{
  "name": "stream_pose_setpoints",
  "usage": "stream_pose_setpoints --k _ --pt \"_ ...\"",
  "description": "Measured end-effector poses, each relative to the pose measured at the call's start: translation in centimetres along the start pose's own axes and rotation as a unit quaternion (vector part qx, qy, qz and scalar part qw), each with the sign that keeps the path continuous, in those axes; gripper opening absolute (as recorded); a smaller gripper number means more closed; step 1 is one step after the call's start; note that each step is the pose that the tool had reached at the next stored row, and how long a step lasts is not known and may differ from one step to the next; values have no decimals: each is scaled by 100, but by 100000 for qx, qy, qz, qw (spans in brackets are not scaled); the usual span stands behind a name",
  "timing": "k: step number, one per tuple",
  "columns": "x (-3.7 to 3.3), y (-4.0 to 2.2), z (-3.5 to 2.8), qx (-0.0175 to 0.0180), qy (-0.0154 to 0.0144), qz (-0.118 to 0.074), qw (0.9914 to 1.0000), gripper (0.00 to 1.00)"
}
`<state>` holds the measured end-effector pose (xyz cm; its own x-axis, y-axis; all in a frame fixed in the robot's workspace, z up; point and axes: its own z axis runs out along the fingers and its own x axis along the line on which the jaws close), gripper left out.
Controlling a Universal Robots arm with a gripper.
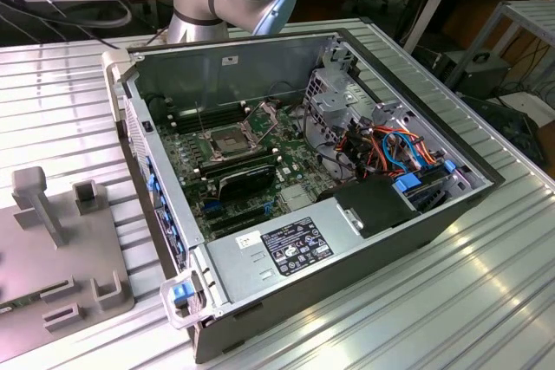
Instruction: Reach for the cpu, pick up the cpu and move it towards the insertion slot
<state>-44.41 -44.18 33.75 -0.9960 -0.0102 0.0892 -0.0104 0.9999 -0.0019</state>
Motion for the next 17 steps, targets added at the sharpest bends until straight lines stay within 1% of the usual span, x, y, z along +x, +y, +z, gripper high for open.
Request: stream_pose_setpoints --k 2,5,8,11,14,17 --pt "-3 -1 -35 -8 236 -8 100000 55" --pt "-6 -1 -72 -10 490 -7 99999 55" --pt "-5 0 -112 -15 655 -3 99998 55" --pt "-8 -1 -146 -15 906 -8 99996 55" --pt "-10 -1 -174 -21 1089 -10 99994 55" --pt "-12 -1 -232 -26 1419 -11 99990 55"
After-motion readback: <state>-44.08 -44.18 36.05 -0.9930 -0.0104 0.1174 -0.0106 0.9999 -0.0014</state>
